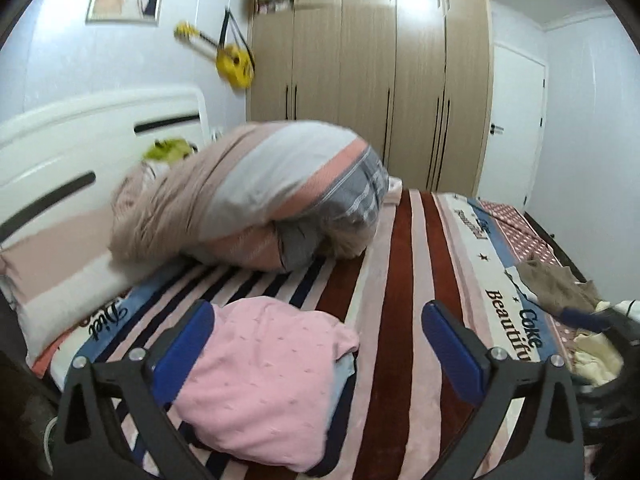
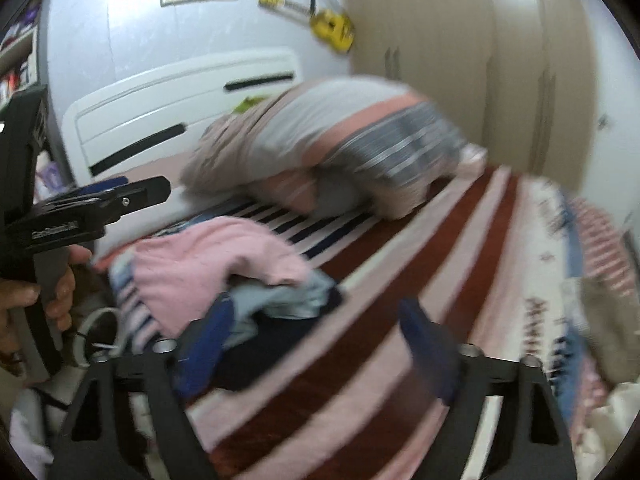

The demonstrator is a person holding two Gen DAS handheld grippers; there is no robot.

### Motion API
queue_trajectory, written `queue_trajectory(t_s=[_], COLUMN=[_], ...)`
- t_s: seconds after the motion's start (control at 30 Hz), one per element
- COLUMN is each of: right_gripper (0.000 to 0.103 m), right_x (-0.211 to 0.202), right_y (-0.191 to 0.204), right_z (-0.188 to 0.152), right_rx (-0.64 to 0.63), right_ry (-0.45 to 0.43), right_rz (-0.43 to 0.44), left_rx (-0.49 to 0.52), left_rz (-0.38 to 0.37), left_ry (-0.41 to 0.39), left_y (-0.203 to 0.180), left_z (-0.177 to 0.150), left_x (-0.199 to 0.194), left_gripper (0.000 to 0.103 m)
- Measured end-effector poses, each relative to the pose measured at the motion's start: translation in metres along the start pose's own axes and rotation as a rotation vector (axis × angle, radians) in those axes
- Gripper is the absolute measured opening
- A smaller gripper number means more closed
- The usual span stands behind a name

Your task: Fold small clothes

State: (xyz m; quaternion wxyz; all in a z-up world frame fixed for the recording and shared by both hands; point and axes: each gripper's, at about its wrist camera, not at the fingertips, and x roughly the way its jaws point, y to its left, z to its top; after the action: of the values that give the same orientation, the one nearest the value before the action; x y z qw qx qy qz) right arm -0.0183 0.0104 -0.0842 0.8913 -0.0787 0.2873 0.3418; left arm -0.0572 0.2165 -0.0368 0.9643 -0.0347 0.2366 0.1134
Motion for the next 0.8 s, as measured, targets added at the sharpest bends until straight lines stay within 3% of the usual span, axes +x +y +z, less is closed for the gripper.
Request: queue_trajectory(t_s=[0.1, 0.17, 0.27, 0.57, 0.8], right_gripper=[0.093, 0.102, 0.102, 0.102, 0.102], right_x=[-0.023, -0.03, -0.035, -0.047, -0.058], right_y=[-0.013, -0.018, -0.023, -0.028, -0.034], right_z=[-0.028, -0.048, -0.076, -0.132, -0.151], right_rx=[-0.023, -0.001, 0.025, 0.036, 0.046], right_ry=[-0.093, -0.133, -0.182, -0.279, -0.338], right_rz=[-0.108, -0.171, -0.225, -0.305, -0.338], left_rx=[-0.006, 0.013, 0.047, 0.1, 0.133], left_rz=[-0.019, -0.051, -0.085, -0.129, -0.152], left_ry=[-0.066, -0.094, -0.132, -0.221, -0.255], left_y=[-0.021, -0.035, -0.053, -0.084, -0.1], left_z=[-0.028, -0.047, -0.071, -0.117, -0.134], left_x=[0.0, 0.002, 0.002, -0.001, -0.005], left_gripper=[0.102, 0.102, 0.102, 0.102, 0.102])
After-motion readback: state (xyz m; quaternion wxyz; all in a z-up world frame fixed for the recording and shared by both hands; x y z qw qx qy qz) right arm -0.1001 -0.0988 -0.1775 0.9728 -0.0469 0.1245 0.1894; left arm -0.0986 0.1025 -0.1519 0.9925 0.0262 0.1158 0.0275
